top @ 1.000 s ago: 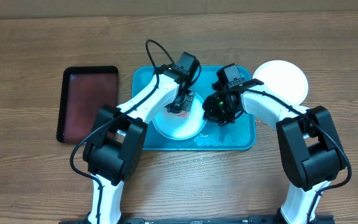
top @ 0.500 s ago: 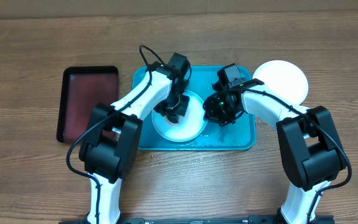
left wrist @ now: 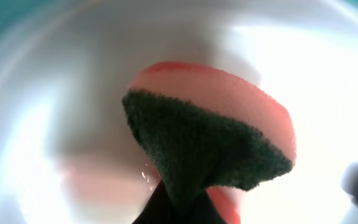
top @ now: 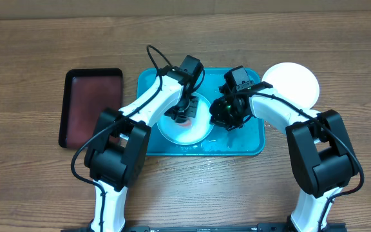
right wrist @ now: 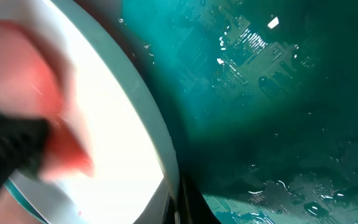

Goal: Clean dirty plates on tray and stack at the side

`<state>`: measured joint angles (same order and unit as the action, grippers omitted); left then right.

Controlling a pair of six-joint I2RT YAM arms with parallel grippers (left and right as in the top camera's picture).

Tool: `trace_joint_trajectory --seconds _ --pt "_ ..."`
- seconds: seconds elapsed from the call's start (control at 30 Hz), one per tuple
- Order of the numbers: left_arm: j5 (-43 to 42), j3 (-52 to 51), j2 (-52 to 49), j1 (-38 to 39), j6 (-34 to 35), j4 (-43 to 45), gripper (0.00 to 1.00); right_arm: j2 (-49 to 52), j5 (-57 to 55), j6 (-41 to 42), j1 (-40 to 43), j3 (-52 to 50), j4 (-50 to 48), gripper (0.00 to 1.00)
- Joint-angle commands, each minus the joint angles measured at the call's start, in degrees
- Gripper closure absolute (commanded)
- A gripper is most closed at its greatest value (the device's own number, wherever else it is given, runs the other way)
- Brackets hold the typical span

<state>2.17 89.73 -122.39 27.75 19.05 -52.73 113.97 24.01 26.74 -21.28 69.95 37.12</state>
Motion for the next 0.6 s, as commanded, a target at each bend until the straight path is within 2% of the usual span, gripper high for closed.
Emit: trace_joint_trajectory --seconds 0.0,0.3,0.57 --pt "20.87 -0.55 -1.09 -2.64 11.85 -2.21 0.96 2.12 -1.99 -0.20 -0.02 -1.55 0.48 0.96" --pt "18.34 0.22 0.22 -3.50 10.75 -5.14 0.96 2.12 -1.99 -0.20 -0.02 -1.55 0.48 0.96" --pt "10.27 2.23 9.88 -5.62 9.64 -5.44 0.96 2.05 -2.08 -0.17 0.02 -1.40 0.74 0.96"
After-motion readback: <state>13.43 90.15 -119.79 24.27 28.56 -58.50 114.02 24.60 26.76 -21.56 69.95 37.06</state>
